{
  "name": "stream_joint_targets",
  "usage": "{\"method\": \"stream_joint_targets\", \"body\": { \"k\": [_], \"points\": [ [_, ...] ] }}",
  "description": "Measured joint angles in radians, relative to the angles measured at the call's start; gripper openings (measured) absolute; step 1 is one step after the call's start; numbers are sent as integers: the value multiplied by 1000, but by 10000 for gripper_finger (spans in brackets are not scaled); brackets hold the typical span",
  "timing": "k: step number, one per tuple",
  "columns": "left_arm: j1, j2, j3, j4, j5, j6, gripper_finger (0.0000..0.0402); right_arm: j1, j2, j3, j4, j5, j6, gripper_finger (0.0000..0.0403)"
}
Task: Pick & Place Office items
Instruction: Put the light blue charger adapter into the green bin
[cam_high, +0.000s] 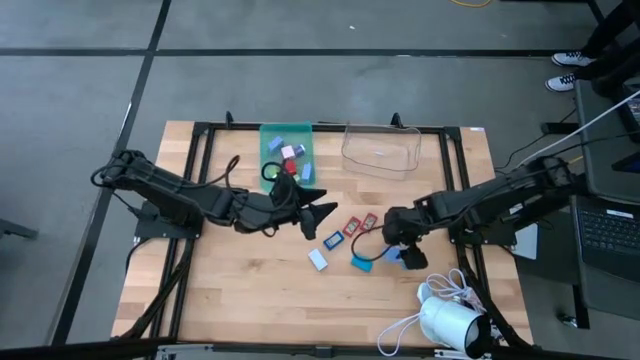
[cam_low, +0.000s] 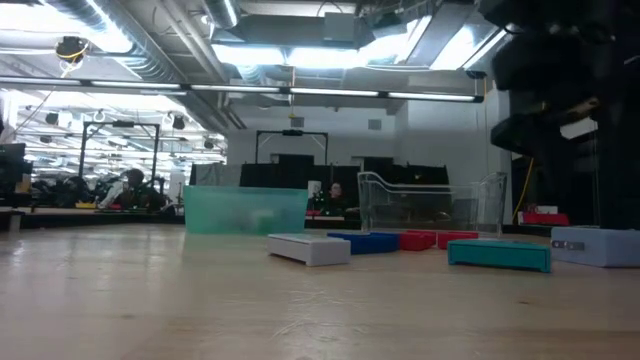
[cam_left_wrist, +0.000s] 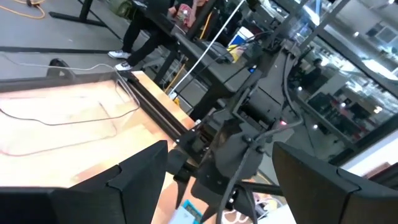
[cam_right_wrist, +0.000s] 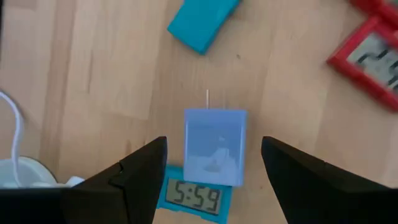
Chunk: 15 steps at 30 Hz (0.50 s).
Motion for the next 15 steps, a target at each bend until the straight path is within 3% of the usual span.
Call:
{"method": "stream_joint_targets", "body": {
  "k": [7, 15],
  "points": [
    [0, 1, 0, -7, 35, 14, 283, 67, 79, -1, 61, 19, 107, 267],
    [0, 1, 0, -10, 57, 19, 283, 104, 139, 2, 67, 52, 109, 267]
  ]
}}
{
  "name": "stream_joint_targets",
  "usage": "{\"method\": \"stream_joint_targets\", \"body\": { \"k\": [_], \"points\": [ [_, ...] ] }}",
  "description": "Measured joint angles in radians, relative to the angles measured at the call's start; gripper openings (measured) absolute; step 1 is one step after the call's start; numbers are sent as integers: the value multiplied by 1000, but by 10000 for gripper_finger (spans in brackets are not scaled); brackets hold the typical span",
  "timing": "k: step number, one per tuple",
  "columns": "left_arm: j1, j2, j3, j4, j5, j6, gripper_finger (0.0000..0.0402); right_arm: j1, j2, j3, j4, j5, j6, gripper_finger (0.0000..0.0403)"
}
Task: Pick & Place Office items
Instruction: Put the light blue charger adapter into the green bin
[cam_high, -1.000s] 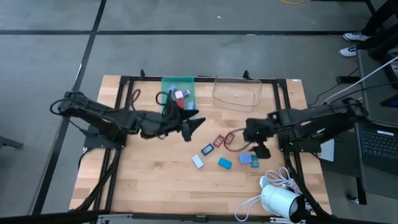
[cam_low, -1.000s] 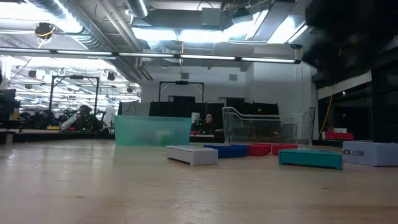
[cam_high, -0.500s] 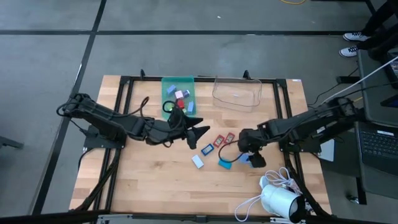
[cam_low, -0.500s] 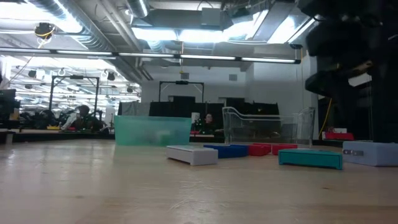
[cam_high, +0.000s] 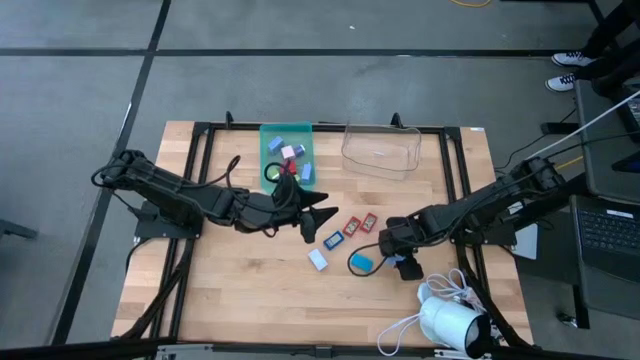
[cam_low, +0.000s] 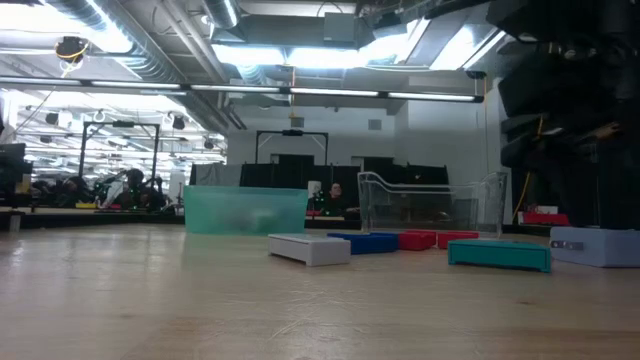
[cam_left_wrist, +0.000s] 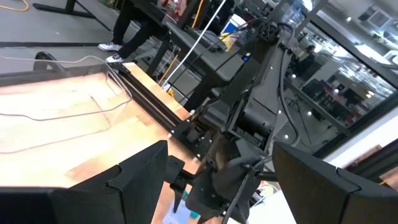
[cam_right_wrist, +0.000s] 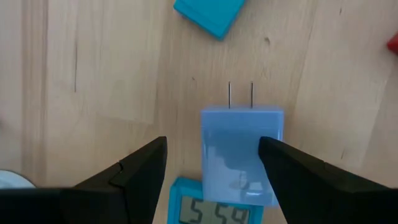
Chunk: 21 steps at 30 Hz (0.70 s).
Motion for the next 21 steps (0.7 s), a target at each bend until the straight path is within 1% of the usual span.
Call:
{"method": "stream_joint_targets", "body": {
  "k": [6, 13, 21],
  "points": [
    [0, 0, 0, 2, 1, 0, 283, -7, -14, 5, -21, 2, 8, 267],
    [0, 0, 0, 7, 0, 2, 283, -7, -22, 62, -80, 26, -3, 267],
    [0, 0, 0, 7, 0, 2, 283, -13, -22, 57, -92, 37, -22, 267]
  ]
}}
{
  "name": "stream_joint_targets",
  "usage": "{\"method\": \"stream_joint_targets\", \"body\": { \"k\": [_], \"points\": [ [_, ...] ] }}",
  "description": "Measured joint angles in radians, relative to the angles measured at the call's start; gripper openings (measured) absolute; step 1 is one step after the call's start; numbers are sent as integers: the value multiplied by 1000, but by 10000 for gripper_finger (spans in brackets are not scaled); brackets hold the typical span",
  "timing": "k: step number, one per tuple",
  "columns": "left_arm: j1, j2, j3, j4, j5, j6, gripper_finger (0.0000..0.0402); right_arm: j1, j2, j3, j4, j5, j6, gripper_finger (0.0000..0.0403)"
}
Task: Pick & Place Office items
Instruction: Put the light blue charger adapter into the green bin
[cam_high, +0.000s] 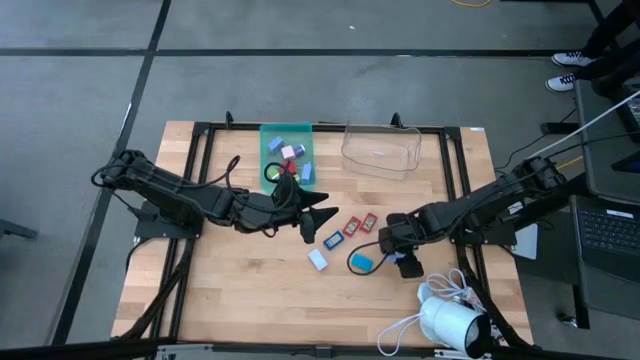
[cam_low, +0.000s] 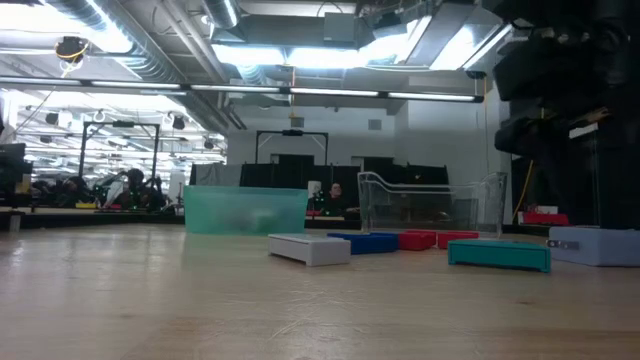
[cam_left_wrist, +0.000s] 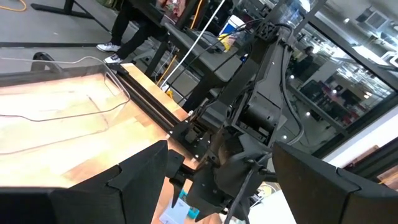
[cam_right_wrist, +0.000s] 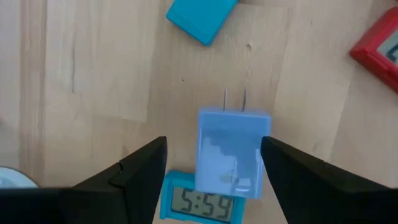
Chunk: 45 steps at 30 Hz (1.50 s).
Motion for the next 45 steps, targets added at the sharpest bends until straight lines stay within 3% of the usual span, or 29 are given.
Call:
{"method": "stream_joint_targets", "body": {
  "k": [19, 32, 41, 45],
  "points": [
    [5, 0, 0, -2, 2, 8, 283, -24, -1, -165, 170, -37, 122, 267],
    [76, 0, 0, -19, 124, 20, 283, -29, -4, -209, 213, 26, 298, 266],
    [88, 0, 0, -22, 183, 34, 283, -46, -3, -210, 240, 51, 348, 212],
    [86, 0, 0, -26, 186, 49, 283, -63, -2, -202, 255, 25, 364, 210]
  ]
}}
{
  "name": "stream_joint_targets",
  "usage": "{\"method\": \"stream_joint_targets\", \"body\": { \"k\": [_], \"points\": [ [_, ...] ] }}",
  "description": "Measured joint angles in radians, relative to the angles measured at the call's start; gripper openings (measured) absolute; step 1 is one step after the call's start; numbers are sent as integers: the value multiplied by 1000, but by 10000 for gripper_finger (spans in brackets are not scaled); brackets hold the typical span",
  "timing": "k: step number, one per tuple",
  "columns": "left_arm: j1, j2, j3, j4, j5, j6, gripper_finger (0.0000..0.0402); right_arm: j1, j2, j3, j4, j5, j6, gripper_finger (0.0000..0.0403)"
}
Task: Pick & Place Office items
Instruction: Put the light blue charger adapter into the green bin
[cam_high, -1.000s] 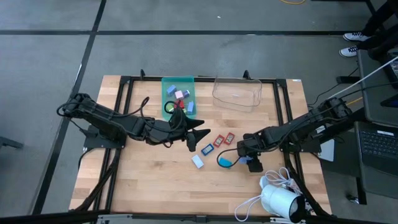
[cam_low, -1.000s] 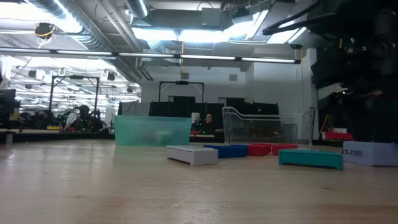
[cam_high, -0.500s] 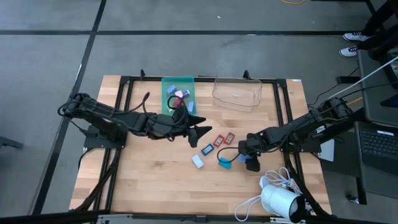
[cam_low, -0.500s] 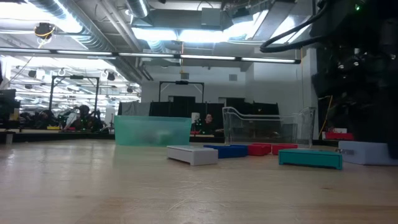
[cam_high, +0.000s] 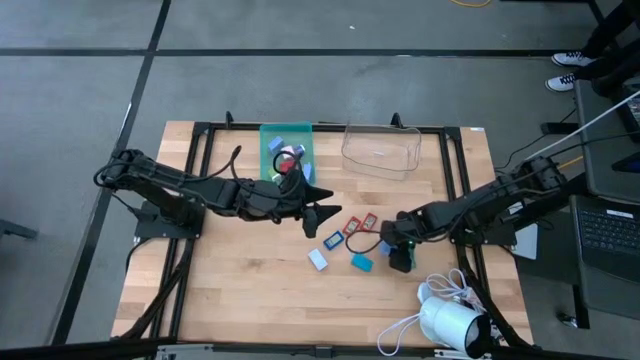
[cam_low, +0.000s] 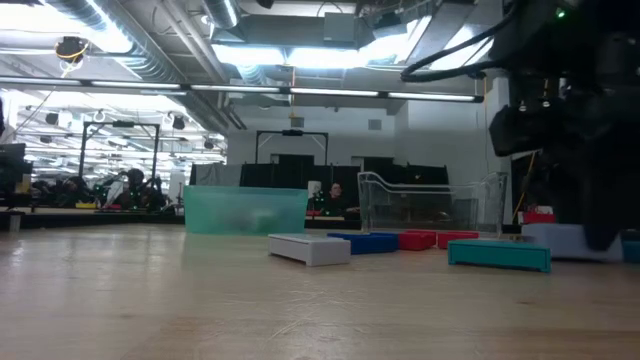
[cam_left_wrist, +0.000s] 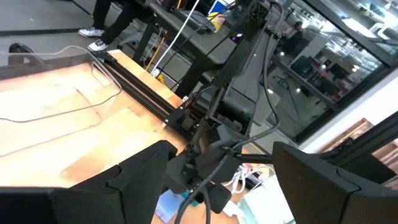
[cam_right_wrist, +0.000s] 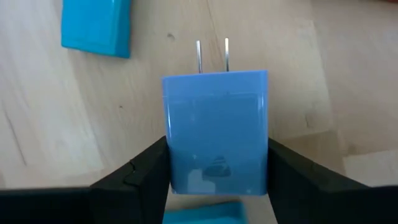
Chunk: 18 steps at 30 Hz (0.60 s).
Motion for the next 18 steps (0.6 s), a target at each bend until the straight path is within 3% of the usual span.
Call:
{"method": "stream_joint_targets", "body": {
  "k": [10, 18],
  "points": [
    [-2, 0, 0, -1, 4, 93, 266, -84, 5, 154, 22, -139, -36, 210],
    [-1, 0, 0, -143, 77, 210, 269, -170, 3, 334, 22, -375, -104, 210]
  ]
}}
